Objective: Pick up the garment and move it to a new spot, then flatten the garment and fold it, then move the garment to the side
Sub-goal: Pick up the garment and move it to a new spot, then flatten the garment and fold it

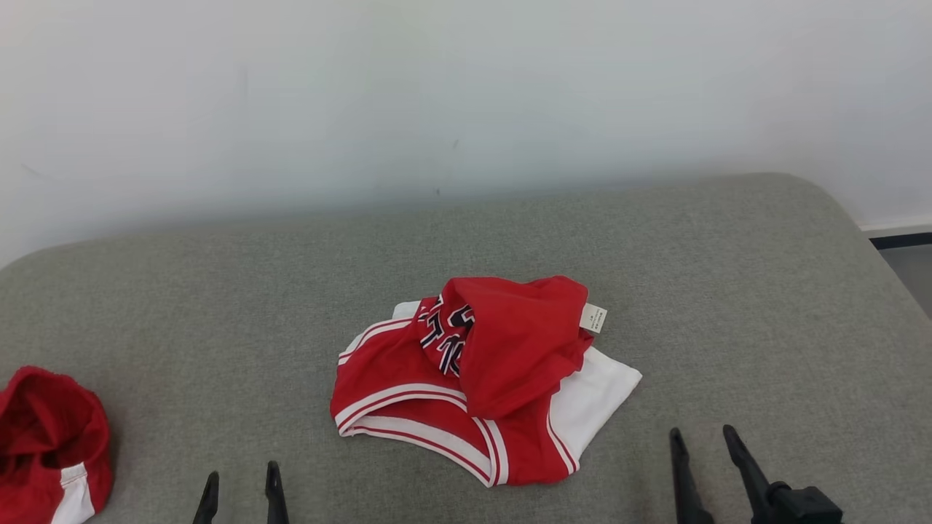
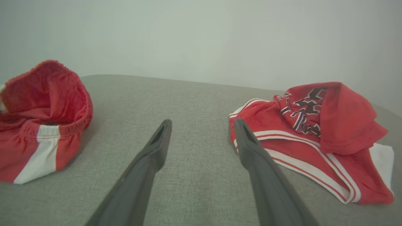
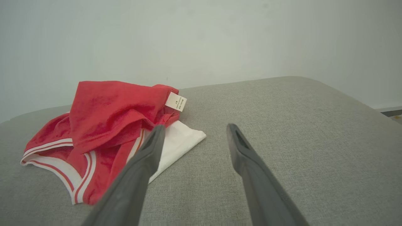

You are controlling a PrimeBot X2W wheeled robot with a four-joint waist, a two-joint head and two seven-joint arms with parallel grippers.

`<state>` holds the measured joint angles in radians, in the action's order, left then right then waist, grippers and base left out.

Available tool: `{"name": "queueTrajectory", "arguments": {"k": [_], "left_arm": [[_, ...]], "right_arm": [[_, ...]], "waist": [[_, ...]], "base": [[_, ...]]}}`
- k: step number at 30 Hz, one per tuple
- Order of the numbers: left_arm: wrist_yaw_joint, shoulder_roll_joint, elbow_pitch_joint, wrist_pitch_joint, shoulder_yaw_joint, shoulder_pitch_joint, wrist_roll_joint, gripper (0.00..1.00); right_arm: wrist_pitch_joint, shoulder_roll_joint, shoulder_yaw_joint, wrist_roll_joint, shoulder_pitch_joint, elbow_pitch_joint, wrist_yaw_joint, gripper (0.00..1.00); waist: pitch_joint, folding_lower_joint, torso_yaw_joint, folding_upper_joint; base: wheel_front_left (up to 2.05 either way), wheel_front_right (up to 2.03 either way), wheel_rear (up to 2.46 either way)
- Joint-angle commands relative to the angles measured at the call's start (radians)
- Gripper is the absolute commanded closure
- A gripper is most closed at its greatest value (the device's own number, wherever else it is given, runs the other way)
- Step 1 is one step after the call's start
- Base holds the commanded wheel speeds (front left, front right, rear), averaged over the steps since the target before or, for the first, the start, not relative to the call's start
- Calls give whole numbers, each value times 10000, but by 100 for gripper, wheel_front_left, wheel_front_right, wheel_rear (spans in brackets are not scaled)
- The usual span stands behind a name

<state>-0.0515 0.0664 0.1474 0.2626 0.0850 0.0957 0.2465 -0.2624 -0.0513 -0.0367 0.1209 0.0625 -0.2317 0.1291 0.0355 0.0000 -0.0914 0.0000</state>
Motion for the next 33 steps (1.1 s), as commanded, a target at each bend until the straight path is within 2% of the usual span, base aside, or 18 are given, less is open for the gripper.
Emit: {"name": "queueTrajectory", "arguments": {"k": [1, 16, 30, 33], "left_arm": [[19, -58, 397, 31, -194, 29, 38, 0], [404, -118, 765, 33, -927, -11, -197, 0], [678, -154, 932, 33, -804, -150, -321, 0], [953, -162, 1070, 33, -569, -208, -165, 0]], "right_arm": [[111, 22, 219, -286, 75, -79, 30, 0], [183, 17, 496, -594, -100, -55, 30, 0], [191, 19, 487, -407, -161, -154, 30, 0], [183, 17, 491, -339, -160, -163, 30, 0]], "waist": [[-11, 0, -55, 0], [-85, 0, 221, 0], [-115, 0, 148, 0], [-96, 0, 140, 0]], "base": [[0, 0, 0], [0, 0, 0], [0, 0, 0], [0, 0, 0]]}}
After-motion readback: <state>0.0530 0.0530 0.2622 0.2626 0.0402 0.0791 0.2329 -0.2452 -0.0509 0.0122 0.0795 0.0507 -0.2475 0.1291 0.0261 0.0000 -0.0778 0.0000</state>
